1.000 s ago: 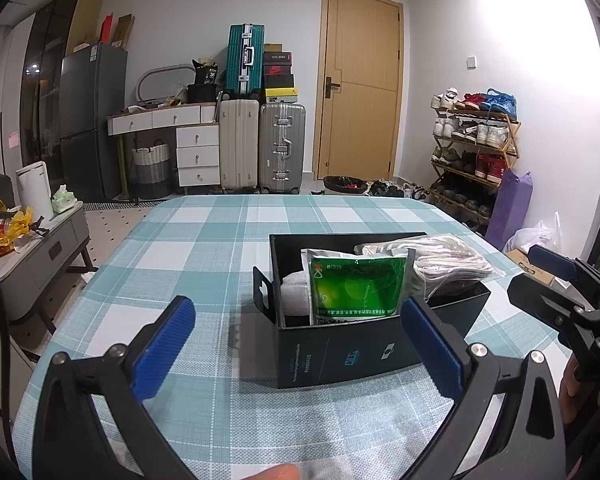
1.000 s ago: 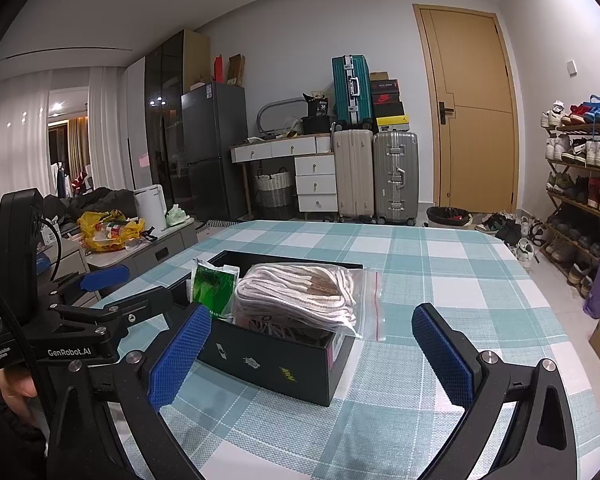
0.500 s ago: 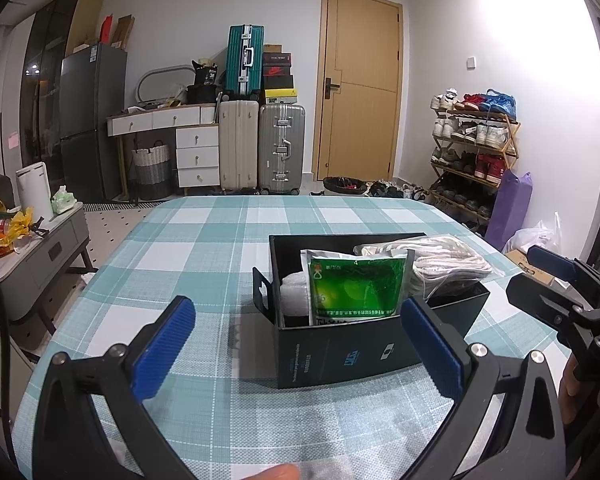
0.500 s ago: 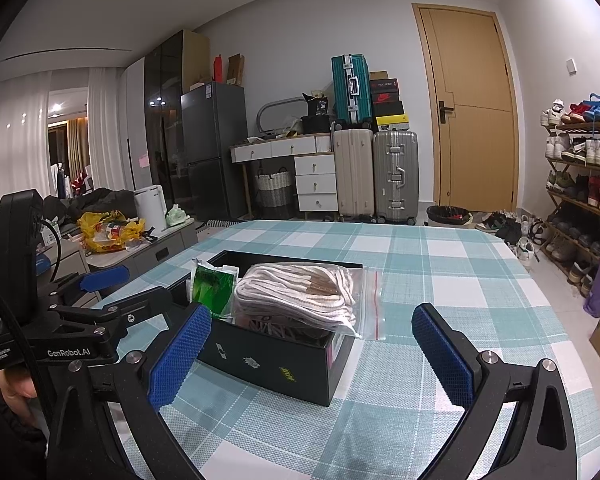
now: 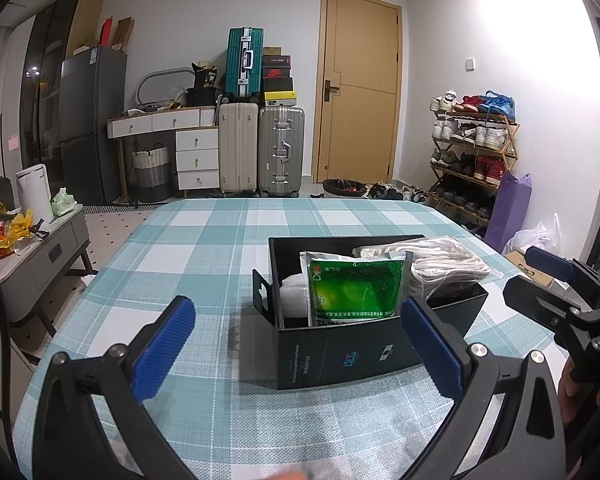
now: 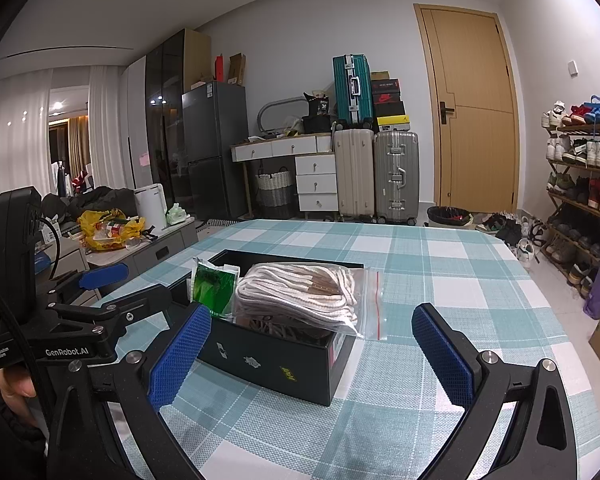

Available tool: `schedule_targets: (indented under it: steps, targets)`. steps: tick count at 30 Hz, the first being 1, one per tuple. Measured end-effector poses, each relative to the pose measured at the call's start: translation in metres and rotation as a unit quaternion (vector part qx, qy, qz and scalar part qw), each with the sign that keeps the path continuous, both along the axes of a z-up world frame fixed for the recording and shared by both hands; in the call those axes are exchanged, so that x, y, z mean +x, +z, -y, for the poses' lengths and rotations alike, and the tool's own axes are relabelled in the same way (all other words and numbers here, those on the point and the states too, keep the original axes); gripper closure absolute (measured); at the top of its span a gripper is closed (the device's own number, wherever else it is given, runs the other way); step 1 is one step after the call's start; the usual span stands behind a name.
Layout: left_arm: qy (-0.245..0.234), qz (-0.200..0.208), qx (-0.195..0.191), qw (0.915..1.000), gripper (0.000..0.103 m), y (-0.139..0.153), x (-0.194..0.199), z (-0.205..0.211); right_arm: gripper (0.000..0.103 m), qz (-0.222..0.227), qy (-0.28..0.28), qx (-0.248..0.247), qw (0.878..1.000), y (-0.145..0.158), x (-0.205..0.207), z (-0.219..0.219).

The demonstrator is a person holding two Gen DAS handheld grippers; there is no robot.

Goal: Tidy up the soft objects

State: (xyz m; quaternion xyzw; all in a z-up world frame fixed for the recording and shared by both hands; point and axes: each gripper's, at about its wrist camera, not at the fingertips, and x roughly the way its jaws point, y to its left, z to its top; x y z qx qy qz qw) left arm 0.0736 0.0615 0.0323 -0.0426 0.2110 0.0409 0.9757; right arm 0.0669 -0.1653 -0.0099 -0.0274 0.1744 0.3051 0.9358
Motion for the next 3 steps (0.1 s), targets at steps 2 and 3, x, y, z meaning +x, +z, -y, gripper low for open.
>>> schedule_targets:
  steps: [2,3]
  targets:
    - [-0.001,0.002,0.002,1.0000,0.000,0.0011,-0.0016,0.0002,0.001,0.001,0.000,0.000,1.000,0.0002,0.0000,0.0001]
    - [-0.001,0.003,0.004,1.0000,0.000,0.0016,-0.0016,0.0012,0.001,0.001,0.000,0.000,1.000,0.0002,0.0000,-0.0003]
